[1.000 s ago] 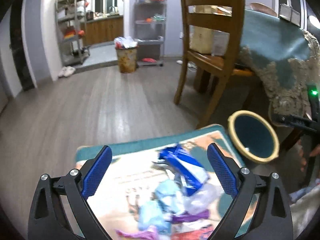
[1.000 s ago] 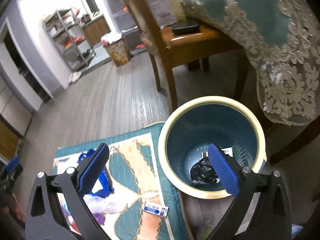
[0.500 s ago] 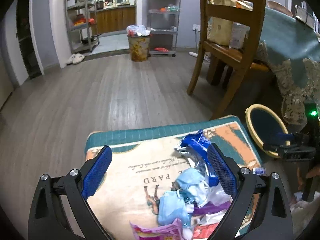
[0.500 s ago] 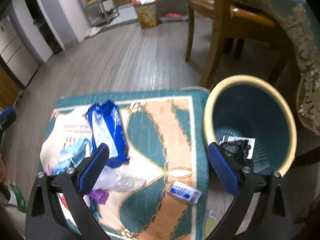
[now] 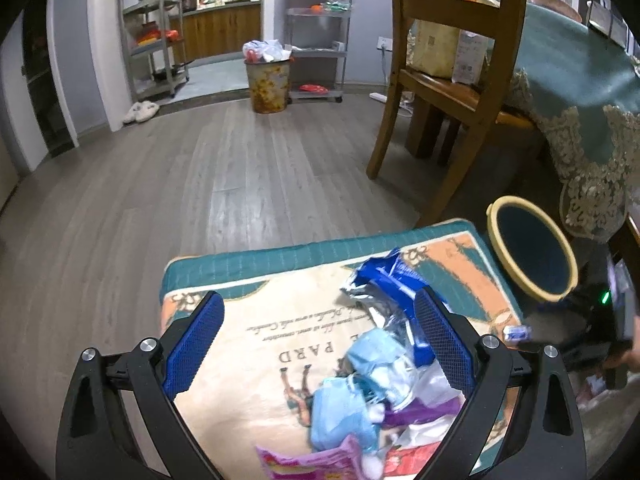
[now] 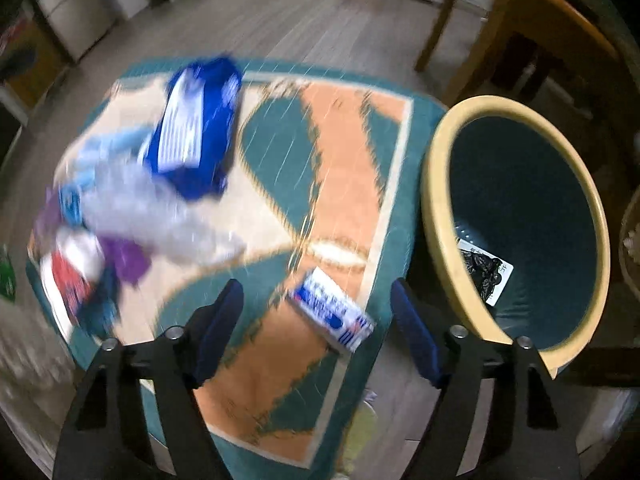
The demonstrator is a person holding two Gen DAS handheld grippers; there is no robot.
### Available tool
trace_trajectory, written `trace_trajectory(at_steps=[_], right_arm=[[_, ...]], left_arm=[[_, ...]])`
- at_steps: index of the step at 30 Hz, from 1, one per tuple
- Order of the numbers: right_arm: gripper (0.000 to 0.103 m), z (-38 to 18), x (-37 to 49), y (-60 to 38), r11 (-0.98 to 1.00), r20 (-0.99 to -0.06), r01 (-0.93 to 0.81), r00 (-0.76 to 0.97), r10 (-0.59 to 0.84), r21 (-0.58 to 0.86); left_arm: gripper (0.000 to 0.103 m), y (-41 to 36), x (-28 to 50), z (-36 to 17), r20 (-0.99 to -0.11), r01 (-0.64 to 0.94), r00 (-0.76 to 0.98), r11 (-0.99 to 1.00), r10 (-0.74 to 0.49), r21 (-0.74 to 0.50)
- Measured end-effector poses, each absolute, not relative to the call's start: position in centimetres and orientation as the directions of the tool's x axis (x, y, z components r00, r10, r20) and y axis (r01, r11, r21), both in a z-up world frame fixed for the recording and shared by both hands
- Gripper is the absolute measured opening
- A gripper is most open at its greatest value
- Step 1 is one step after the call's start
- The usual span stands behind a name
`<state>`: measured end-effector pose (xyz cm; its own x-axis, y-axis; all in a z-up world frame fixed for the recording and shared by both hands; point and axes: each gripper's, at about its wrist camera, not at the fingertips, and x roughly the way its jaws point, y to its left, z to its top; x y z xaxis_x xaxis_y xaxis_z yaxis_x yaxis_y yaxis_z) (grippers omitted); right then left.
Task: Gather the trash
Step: 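Move the right gripper to the small white-blue box and grasp it, then grasp the blue wipes packet with the left gripper while the right gripper holds the small box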
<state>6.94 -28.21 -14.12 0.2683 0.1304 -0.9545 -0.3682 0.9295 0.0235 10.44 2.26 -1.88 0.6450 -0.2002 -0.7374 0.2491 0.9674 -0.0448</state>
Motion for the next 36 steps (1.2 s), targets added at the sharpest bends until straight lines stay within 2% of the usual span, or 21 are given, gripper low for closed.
trace_trajectory(at_steps=[4, 5, 6, 8, 11, 15, 26, 36], right_arm=[[0.057, -15.7, 6.4, -27.0, 0.9, -0.971, -0.433, 0.231, 0.057, -0.05], [0.049, -16.2, 6.3, -26.7, 0.889, -0.974, -0.452, 0.223, 0.035, -0.072], [0.041, -16.4, 6.2, -26.6, 0.885, -0.976, -0.46, 0.216, 0.036, -0.069], [0.033, -16.2, 6.3, -26.5, 0.886, -0.976, -0.461, 0.211, 0.059, -0.046], [0.026, -15.8, 6.4, -26.2, 0.885, -0.973, -0.464, 0.221, 0.072, -0.04], [0.011, -14.3, 6.5, -26.2, 0.901, -0.962, -0.434, 0.24, 0.128, 0.012], [0.01, -12.6, 8.5, -30.2, 0.959, -0.945, -0.258, 0.265, 0.189, 0.12], [0.01, -14.5, 9.5, -30.8, 0.96, -0.953, -0.229, 0.219, 0.21, 0.159]], left_arm=[[0.095, 1.3, 10.7, -1.9, -0.736, 0.261, 0.64, 0.963, -0.221, -0.062], [0.095, 1.0, 10.7, -2.0, -0.739, 0.265, 0.637, 0.963, -0.219, -0.056], [0.095, 0.7, 10.7, -2.1, -0.741, 0.268, 0.636, 0.962, -0.216, -0.051], [0.095, 0.2, 10.7, -2.4, -0.746, 0.275, 0.63, 0.961, -0.213, -0.042], [0.095, -0.1, 10.8, -2.6, -0.751, 0.276, 0.627, 0.96, -0.209, -0.037], [0.095, -0.5, 10.9, -2.8, -0.755, 0.28, 0.624, 0.96, -0.205, -0.029], [0.095, -1.5, 11.1, -3.2, -0.763, 0.297, 0.617, 0.955, -0.195, -0.004], [0.095, -2.0, 11.0, -3.3, -0.766, 0.308, 0.612, 0.951, -0.196, 0.002]])
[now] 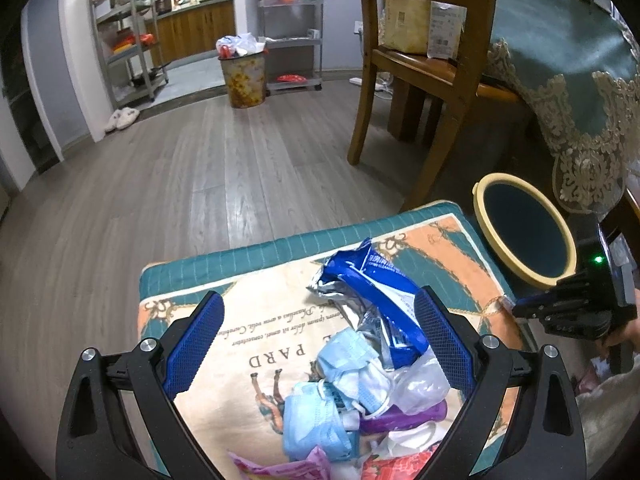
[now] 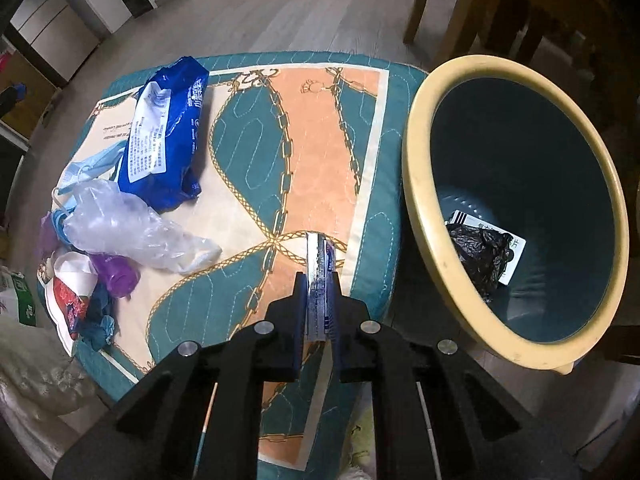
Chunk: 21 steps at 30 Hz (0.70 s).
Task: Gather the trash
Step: 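Grasp the blue wipes packet with the left gripper while the right gripper holds the small box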
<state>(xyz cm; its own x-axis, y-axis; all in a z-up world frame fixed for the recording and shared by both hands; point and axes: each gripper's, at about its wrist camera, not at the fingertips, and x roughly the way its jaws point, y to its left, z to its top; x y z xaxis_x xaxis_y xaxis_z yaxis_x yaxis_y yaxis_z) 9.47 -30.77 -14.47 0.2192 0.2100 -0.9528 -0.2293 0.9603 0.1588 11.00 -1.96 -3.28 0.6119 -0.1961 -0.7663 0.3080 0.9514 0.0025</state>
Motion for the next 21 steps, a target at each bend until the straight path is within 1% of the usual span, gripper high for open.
trace_trajectory(at_steps=[4, 9, 12, 17, 20, 21], right_arm=[[0.01, -14.0, 9.5, -30.7, 0.963, -0.951, -0.215, 0.225, 0.213, 0.165], [0.01, -10.7, 9.5, -31.4, 0.949, -0.903, -0.171, 0.3, 0.307, 0.265], [0.01, -9.0, 9.8, -31.6, 0.937, -0.877, -0.157, 0.331, 0.348, 0.312], [0.01, -7.0, 10.2, -31.8, 0.93, -0.853, -0.179, 0.372, 0.367, 0.321], [0.01, -6.6, 10.5, -32.4, 0.932, -0.852, -0.181, 0.379, 0.361, 0.314], [0.01, -6.6, 10.6, -32.7, 0.931, -0.849, -0.175, 0.381, 0.365, 0.322]], left_arm=[[0.095, -2.1, 11.0, -3.5, -0.771, 0.31, 0.605, 0.951, -0.197, 0.001], [0.095, -2.6, 11.3, -3.9, -0.778, 0.301, 0.59, 0.953, -0.213, -0.033], [0.095, -4.0, 12.1, -5.0, -0.802, 0.3, 0.551, 0.952, -0.23, -0.066], [0.093, -7.4, 13.5, -7.4, -0.84, 0.315, 0.5, 0.948, -0.21, -0.049], [0.089, -9.3, 14.7, -9.2, -0.866, 0.313, 0.457, 0.948, -0.203, -0.057], [0.085, -9.8, 15.2, -9.9, -0.876, 0.308, 0.435, 0.949, -0.207, -0.071]])
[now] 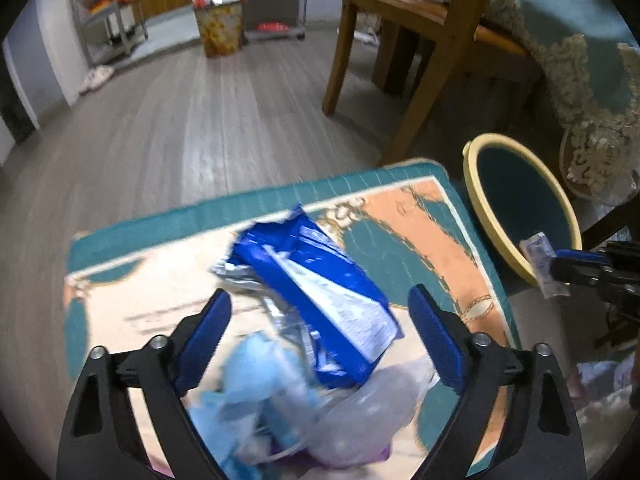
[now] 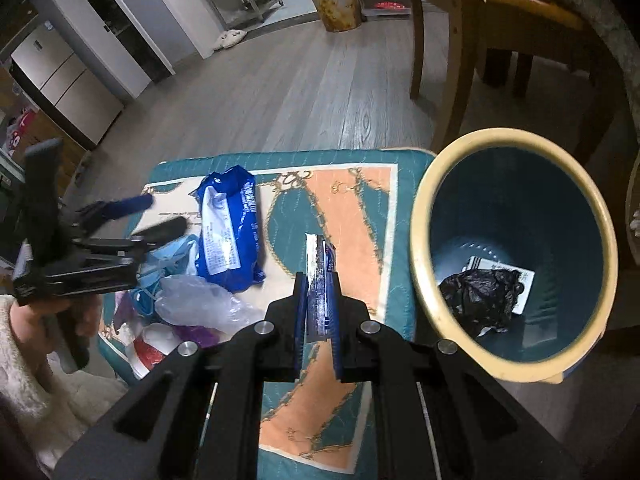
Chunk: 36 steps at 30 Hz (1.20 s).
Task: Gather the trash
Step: 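Grasp the blue wipes packet with the left gripper while the right gripper holds the small box, then carry both items over the bin and open both grippers to drop them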
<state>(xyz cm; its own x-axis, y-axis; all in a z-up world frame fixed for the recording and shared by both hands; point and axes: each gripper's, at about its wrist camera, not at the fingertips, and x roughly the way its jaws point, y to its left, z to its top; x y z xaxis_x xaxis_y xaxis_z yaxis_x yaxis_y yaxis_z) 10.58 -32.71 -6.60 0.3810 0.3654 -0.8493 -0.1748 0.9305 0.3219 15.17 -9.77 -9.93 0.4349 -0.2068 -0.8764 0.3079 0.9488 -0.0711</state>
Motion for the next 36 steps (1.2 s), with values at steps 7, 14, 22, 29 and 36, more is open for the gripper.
trace_trajectory(at_steps=[7, 14, 22, 29, 36], right_arm=[[0.01, -6.0, 10.7, -34.5, 0.925, -0.831, -0.153, 0.407, 0.379, 0.347], [0.01, -5.7, 10.4, -35.3, 0.921, -0.822, -0.154, 0.415, 0.39, 0.359], [0.01, -5.0, 10.3, -35.4, 0.918, -0.81, -0.155, 0.433, 0.396, 0.366], [0.01, -4.7, 10.5, -36.1, 0.918, -0.802, -0.132, 0.45, 0.392, 0.374], [0.01, -4.4, 10.7, -37.8, 0.916, -0.79, -0.092, 0.478, 0.384, 0.39]], left_arm=[[0.078, -11.1, 17.2, -13.9, -0.937, 0.24, 0.314, 0.968, -0.15, -0.074], [0.061, -11.0, 17.8, -14.6, -0.943, 0.199, 0.287, 0.973, -0.168, -0.113], [0.039, -12.9, 16.2, -12.4, -0.914, 0.313, 0.377, 0.949, -0.148, -0.024], [0.038, -14.4, 14.3, -8.4, -0.835, 0.391, 0.522, 0.919, -0.177, 0.049], [0.038, -14.7, 14.8, -3.0, -0.724, 0.41, 0.613, 0.911, -0.318, -0.053]])
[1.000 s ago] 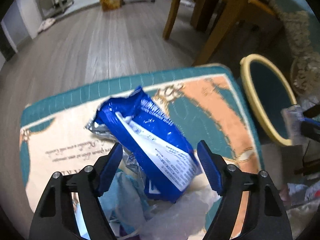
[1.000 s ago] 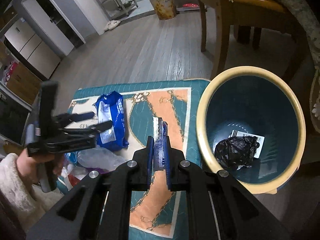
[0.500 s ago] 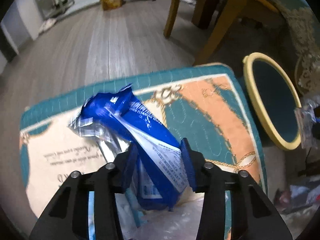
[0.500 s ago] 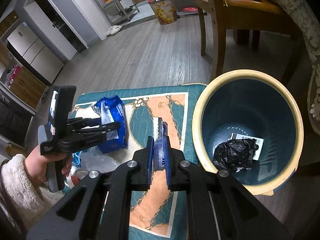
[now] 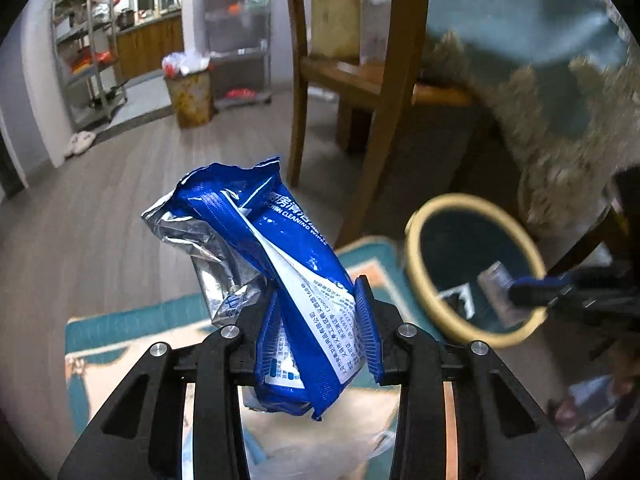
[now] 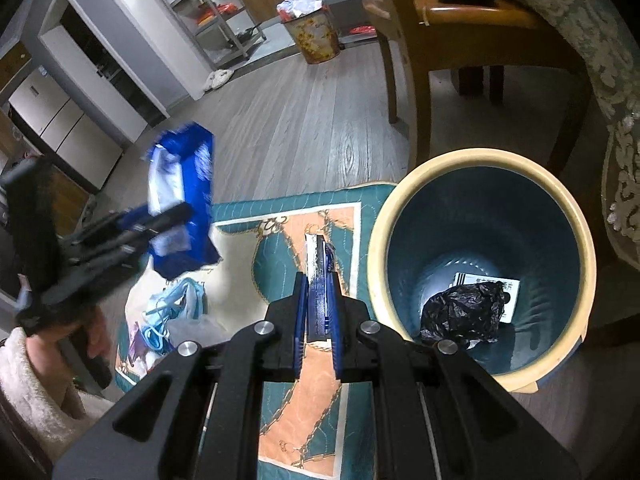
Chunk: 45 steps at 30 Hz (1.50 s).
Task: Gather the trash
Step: 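Carry both items over the bin and open both grippers to drop them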
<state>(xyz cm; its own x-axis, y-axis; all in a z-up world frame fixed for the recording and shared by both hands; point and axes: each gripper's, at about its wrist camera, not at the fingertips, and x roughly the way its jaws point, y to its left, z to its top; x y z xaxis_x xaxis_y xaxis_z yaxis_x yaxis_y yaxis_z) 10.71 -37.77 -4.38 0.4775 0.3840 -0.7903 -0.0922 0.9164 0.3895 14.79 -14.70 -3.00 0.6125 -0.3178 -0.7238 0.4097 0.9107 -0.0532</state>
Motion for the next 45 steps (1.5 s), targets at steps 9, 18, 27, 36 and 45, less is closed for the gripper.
trace_trajectory(at_steps=[9, 18, 27, 36, 45], right_arm=[[0.01, -3.7, 10.6, -39.9, 0.915, -0.78, -0.052, 0.505, 0.369, 0.4], [0.01, -3.3, 10.4, -47.8, 0.88, -0.752, 0.116, 0.577, 0.319, 0.461], [0.01, -5.8, 10.7, -51.1, 0.836, -0.771, 0.24, 0.565, 0.294, 0.494], [0.012, -7.1, 10.9, -52.0, 0.807, -0.771, 0.283, 0.562, 0.299, 0.519], [0.053, -7.0, 11.1, -51.7, 0.806, -0.773, 0.295, 0.566, 0.287, 0.514]], left_arm=[[0.038, -15.5, 13.5, -0.1, -0.674, 0.44, 0.632, 0.893, -0.382, -0.093], [0.038, -21.5, 12.2, -1.5, -0.706, 0.55, 0.543, 0.828, -0.455, -0.111], [0.038, -29.5, 11.6, -5.5, -0.743, 0.659, 0.425, 0.739, -0.518, -0.139], [0.061, -31.2, 13.2, -8.0, -0.746, 0.661, 0.419, 0.737, -0.518, -0.141], [0.075, -28.9, 13.5, -7.2, -0.729, 0.636, 0.439, 0.755, -0.526, -0.161]])
